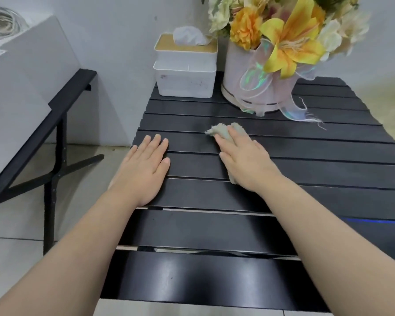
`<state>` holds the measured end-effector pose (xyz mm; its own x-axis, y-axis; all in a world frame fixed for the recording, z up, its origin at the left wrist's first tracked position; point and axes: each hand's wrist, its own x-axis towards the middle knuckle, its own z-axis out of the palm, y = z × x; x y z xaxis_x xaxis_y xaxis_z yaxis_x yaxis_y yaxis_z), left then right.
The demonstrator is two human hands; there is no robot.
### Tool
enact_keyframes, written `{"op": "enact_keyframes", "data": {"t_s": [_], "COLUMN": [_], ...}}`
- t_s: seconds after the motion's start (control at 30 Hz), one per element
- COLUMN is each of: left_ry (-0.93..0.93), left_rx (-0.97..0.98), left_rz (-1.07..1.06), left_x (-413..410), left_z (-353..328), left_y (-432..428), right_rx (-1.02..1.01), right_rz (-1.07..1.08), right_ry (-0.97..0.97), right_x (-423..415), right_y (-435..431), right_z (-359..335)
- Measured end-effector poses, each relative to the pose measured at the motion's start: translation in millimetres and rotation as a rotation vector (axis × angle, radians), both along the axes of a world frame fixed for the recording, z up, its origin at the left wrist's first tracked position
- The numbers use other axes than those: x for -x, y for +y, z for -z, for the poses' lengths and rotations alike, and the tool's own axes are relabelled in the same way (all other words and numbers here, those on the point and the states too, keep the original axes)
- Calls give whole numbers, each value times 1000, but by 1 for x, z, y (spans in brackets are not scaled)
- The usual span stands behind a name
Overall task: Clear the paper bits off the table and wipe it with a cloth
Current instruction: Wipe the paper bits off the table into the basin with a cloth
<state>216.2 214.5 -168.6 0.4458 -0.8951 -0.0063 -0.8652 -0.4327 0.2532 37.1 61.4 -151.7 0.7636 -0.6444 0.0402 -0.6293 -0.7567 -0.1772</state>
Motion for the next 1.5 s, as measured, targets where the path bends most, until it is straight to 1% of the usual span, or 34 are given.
{"op": "enact_keyframes", "data": {"t_s": [0.07,0.17,0.2,0.27,0.3,0.33,0.4,0.43,0.47,0.5,0.57,0.6,0.67,0.73,0.77,0.8,0.83,0.9,0.93,0.97,1.0,1.03,1.13,1.2,1.27,1.33,1.4,1.43,1.5], "left_ry": [11,8,0,-32,-52,-71,-83,-70,-61,-59,-68,-66,-56,-47,-46,-47,-49,-44,-32,-18,-12,-26,-100,-152,-142,-116,-124,-110,-91], "left_rx": [-18,-93,-118,-113,-84,-48,5,7,-1,-6,-3,-1,2,6,5,3,0,-2,-3,-9,-22,-39,-119,-154,-97,-31,-3,-4,-13], "left_rz": [-6,-38,-65,-94,-59,9,155,190,198,194,182,182,183,182,179,177,176,178,176,174,175,181,160,115,122,209,292,291,265], "left_x": [-1,4,9,32,54,79,130,147,157,160,156,154,153,156,157,157,156,153,152,152,153,155,161,176,211,261,307,322,335], "left_z": [0,-9,-13,-22,-24,-24,-18,-15,-12,-9,-3,-1,-1,-2,-3,-3,-3,-2,-2,-3,-4,-5,-13,-21,-26,-26,-19,-16,-12], "left_y": [2,-3,-7,-21,-32,-44,-68,-77,-83,-86,-88,-88,-88,-89,-90,-90,-90,-89,-89,-89,-89,-89,-91,-97,-110,-124,-136,-141,-149], "right_rx": [7,-39,-48,-66,-46,2,60,41,-7,-55,-81,-104,-142,-100,-71,-46,-19,22,4,-30,-68,-87,-156,-150,-72,3,4,-21,-91], "right_rz": [125,450,514,585,557,474,219,138,111,112,171,239,445,585,594,556,472,232,135,82,76,116,417,571,562,438,332,332,423], "right_ry": [37,52,70,33,13,4,-36,-66,-92,-103,-96,-92,-92,-40,4,32,31,-23,-44,-51,-53,-56,-82,-80,-37,-83,-128,-146,-189], "right_x": [41,126,146,161,159,152,140,140,144,153,180,196,224,235,231,223,213,194,193,196,206,219,264,279,269,255,260,270,296], "right_y": [-33,-75,-80,-74,-65,-51,-19,-7,-1,-3,-25,-41,-75,-92,-90,-81,-66,-23,-6,-1,-8,-21,-70,-88,-83,-66,-53,-56,-74], "right_z": [2,-4,-7,-11,-12,-11,-7,-5,-5,-6,-2,-2,-7,-11,-11,-9,-6,1,4,4,3,3,-5,-8,-3,4,8,7,4]}}
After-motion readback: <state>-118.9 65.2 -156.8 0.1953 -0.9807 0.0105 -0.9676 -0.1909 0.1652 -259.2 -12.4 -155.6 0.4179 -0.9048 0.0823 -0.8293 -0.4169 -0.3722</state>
